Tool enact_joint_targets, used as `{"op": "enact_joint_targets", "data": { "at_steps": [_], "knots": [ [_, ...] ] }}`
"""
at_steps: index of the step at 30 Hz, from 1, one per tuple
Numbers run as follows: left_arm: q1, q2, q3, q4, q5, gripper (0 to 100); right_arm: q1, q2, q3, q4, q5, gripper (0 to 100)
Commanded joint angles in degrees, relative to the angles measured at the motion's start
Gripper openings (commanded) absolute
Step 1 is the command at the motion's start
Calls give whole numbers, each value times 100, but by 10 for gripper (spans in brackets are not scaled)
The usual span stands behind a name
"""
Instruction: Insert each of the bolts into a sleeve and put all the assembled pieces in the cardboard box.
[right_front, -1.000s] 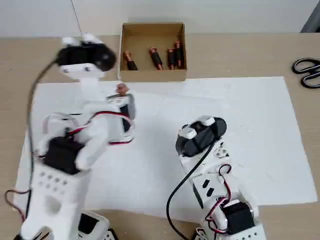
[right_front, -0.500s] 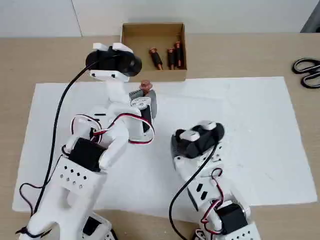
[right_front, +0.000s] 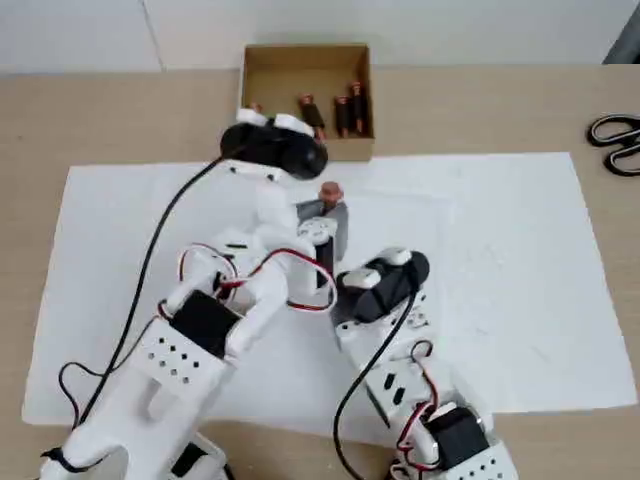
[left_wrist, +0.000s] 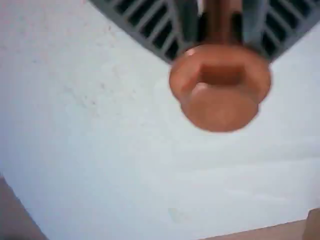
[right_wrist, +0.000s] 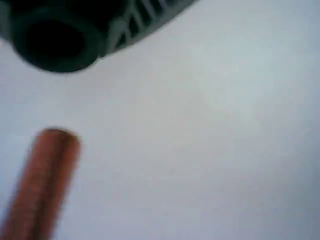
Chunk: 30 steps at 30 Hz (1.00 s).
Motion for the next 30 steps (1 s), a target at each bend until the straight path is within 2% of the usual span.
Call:
{"op": "enact_joint_targets", "data": {
  "at_steps": [1,3,8,15,27,30],
  "knots": [
    [53,-501,374,-826,-35,6,-22,-92,-26,-127,-44,4],
    [53,-703,690,-1046,-35,6,-22,-92,-26,-127,-44,4],
    [53,-1029,919,-1020,-35,6,-13,-92,-18,-136,-44,3],
    [290,-1090,875,-431,9,6,-13,-92,-18,-136,-44,3],
    [308,-1090,1200,-466,281,6,-4,-92,-18,-136,-44,3],
    [299,-1090,1402,-703,422,6,-4,-92,-18,-136,-44,3]
  ]
}}
